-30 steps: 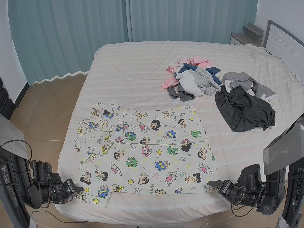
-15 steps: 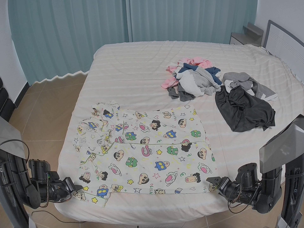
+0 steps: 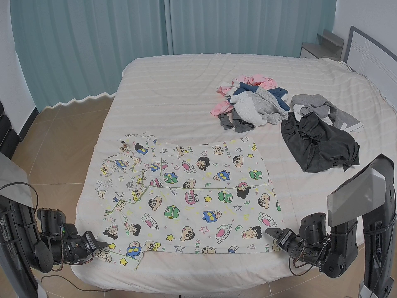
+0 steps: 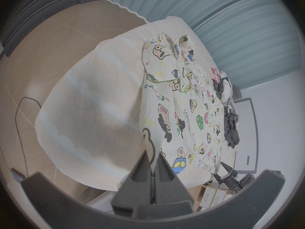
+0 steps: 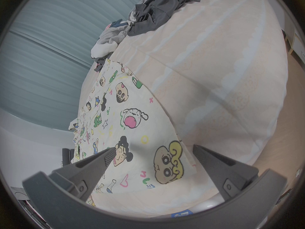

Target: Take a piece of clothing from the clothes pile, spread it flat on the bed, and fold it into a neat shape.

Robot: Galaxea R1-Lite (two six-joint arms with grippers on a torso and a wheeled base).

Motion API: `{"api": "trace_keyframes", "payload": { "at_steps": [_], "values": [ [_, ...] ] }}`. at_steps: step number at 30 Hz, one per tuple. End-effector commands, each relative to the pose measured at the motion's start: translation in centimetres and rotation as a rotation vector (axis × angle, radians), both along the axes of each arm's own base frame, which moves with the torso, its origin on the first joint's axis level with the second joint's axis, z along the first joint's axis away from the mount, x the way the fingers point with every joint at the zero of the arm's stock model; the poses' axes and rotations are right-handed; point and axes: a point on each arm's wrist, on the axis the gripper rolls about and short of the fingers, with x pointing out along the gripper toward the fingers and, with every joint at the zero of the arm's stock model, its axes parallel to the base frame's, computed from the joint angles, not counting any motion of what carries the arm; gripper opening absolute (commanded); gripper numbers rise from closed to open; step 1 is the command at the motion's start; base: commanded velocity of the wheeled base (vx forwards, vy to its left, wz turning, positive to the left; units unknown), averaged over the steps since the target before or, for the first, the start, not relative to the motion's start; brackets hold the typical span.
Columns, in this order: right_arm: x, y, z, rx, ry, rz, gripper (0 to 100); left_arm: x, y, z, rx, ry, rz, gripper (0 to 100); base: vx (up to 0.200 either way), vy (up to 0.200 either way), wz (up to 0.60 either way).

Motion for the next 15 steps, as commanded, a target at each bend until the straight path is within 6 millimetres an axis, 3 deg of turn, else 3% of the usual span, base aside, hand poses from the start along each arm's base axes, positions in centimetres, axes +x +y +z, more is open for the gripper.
{"api": "trace_keyframes", "payload": {
  "at_steps": [1,2,15],
  "values": [
    [0.00,0.27,-0.29,-0.004,0.004,0.011,100,-0.42,-0.03,-0.08,0.000,0.016,0.000,0,0.000,0.000,0.00],
    [0.00,0.27,-0.29,-0.005,0.004,0.012,0,-0.42,-0.03,-0.08,0.000,0.016,0.000,0,0.000,0.000,0.00],
    [-0.85,-0.15,0.05,-0.042,0.016,0.034,0,-0.41,-0.04,0.00,0.010,0.010,-0.001,0,0.000,0.000,0.00]
  ]
}}
